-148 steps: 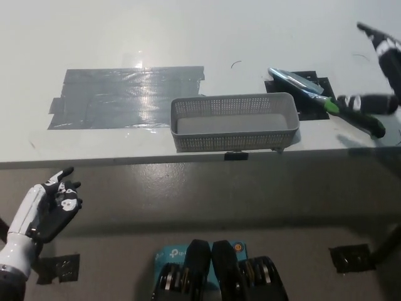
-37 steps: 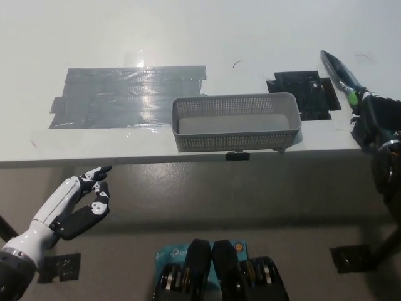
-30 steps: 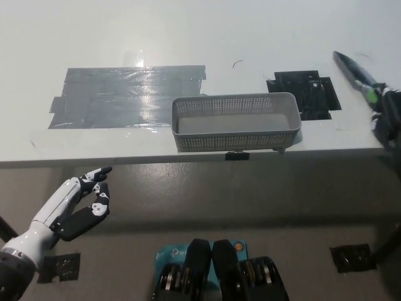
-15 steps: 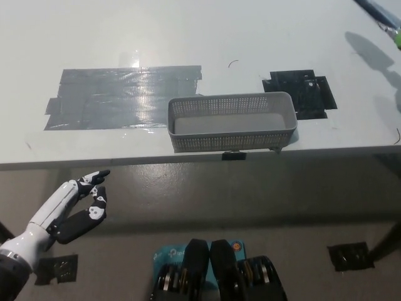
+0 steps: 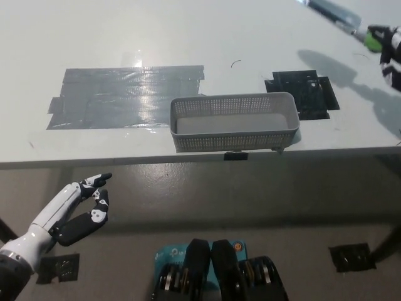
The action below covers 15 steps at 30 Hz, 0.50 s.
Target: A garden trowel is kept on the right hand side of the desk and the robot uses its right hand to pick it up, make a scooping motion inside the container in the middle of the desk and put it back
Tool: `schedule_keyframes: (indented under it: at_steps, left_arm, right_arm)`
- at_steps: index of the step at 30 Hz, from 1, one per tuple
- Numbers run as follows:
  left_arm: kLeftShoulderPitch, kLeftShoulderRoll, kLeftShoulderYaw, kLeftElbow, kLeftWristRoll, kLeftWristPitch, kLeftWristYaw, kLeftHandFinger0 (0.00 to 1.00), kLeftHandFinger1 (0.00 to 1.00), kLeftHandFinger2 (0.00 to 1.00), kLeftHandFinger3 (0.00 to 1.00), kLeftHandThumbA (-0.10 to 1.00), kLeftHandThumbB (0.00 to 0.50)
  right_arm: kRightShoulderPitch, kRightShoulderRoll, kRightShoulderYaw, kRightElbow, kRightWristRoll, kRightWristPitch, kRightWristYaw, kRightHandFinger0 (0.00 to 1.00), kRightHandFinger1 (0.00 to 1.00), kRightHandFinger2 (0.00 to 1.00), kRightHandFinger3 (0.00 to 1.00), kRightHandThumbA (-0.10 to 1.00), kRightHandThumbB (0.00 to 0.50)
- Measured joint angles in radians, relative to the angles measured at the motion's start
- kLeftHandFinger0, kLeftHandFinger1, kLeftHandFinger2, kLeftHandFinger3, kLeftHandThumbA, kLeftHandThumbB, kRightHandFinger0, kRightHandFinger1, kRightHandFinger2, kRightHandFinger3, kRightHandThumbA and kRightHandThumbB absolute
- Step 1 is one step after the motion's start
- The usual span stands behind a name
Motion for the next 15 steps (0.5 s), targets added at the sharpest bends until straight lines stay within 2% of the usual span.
schedule_keyframes:
  at_steps: [1, 2, 3, 5, 6, 7, 8, 10, 11, 12, 13, 14, 15]
  left_arm:
    - [0.000, 0.000, -0.001, 0.000, 0.000, 0.000, 0.000, 1.00, 1.00, 1.00, 0.86, 0.01, 0.012]
    - [0.000, 0.000, -0.001, 0.000, 0.000, 0.000, 0.000, 1.00, 1.00, 1.00, 0.86, 0.01, 0.012]
    - [0.000, 0.000, -0.003, 0.000, 0.001, 0.000, 0.000, 1.00, 1.00, 1.00, 0.87, 0.00, 0.012]
    - [0.000, 0.000, -0.006, 0.000, 0.003, 0.000, -0.001, 1.00, 1.00, 1.00, 0.85, -0.03, 0.013]
    - [-0.001, 0.001, -0.007, 0.000, 0.005, 0.000, -0.001, 1.00, 1.00, 1.00, 0.85, -0.05, 0.006]
    - [-0.001, 0.001, -0.008, 0.000, 0.006, 0.000, -0.001, 1.00, 1.00, 1.00, 0.84, -0.07, 0.005]
    - [-0.002, 0.001, -0.009, 0.000, 0.009, 0.000, -0.001, 1.00, 1.00, 1.00, 0.84, -0.07, 0.010]
    - [-0.002, 0.002, -0.009, 0.000, 0.013, 0.000, -0.001, 1.00, 1.00, 1.00, 0.83, -0.07, 0.015]
    - [-0.003, 0.002, -0.009, -0.001, 0.014, 0.000, -0.001, 1.00, 1.00, 1.00, 0.83, -0.06, 0.016]
    - [-0.003, 0.003, -0.009, -0.001, 0.015, 0.001, -0.002, 1.00, 1.00, 1.00, 0.83, -0.07, 0.017]
    - [-0.003, 0.004, -0.009, -0.002, 0.016, 0.002, -0.002, 1.00, 1.00, 1.00, 0.83, -0.08, 0.015]
    - [-0.003, 0.004, -0.009, -0.002, 0.016, 0.004, -0.002, 1.00, 1.00, 1.00, 0.84, -0.09, 0.016]
    - [-0.003, 0.004, -0.009, -0.002, 0.017, 0.004, -0.002, 1.00, 1.00, 1.00, 0.84, -0.08, 0.014]
  right_arm:
    - [0.012, 0.000, 0.003, -0.001, -0.012, -0.013, -0.015, 0.00, 0.16, 0.59, 0.74, -0.10, 0.137]
    - [0.018, -0.002, 0.003, -0.004, -0.017, -0.018, -0.021, 0.00, 0.16, 0.60, 0.74, -0.10, 0.142]
    - [0.032, -0.006, 0.006, -0.015, -0.031, -0.032, -0.037, 0.00, 0.13, 0.58, 0.72, -0.10, 0.166]
    - [0.056, -0.015, 0.007, -0.044, -0.061, -0.061, -0.071, 0.00, 0.11, 0.54, 0.72, -0.10, 0.178]
    - [0.061, -0.021, 0.007, -0.058, -0.071, -0.074, -0.082, 0.00, 0.09, 0.58, 0.72, -0.10, 0.171]
    - [0.067, -0.029, 0.006, -0.078, -0.079, -0.086, -0.091, 0.00, 0.05, 0.59, 0.69, -0.10, 0.203]
    - [0.072, -0.039, 0.005, -0.100, -0.087, -0.096, -0.098, 0.00, 0.01, 0.55, 0.64, -0.10, 0.206]
    - [0.074, -0.058, 0.010, -0.129, -0.099, -0.113, -0.124, 0.00, 0.00, 0.40, 0.53, -0.10, 0.197]
    - [0.074, -0.069, 0.016, -0.139, -0.102, -0.120, -0.138, 0.00, 0.00, 0.34, 0.51, -0.10, 0.193]
    - [0.074, -0.081, 0.026, -0.150, -0.106, -0.127, -0.154, 0.00, 0.00, 0.35, 0.51, -0.10, 0.205]
    - [0.074, -0.089, 0.034, -0.160, -0.111, -0.131, -0.165, 0.00, 0.00, 0.43, 0.50, -0.10, 0.204]
    - [0.074, -0.097, 0.046, -0.170, -0.116, -0.135, -0.180, 0.00, 0.00, 0.43, 0.50, -0.10, 0.204]
    - [0.074, -0.101, 0.056, -0.176, -0.121, -0.140, -0.194, 0.00, 0.00, 0.47, 0.47, -0.10, 0.190]
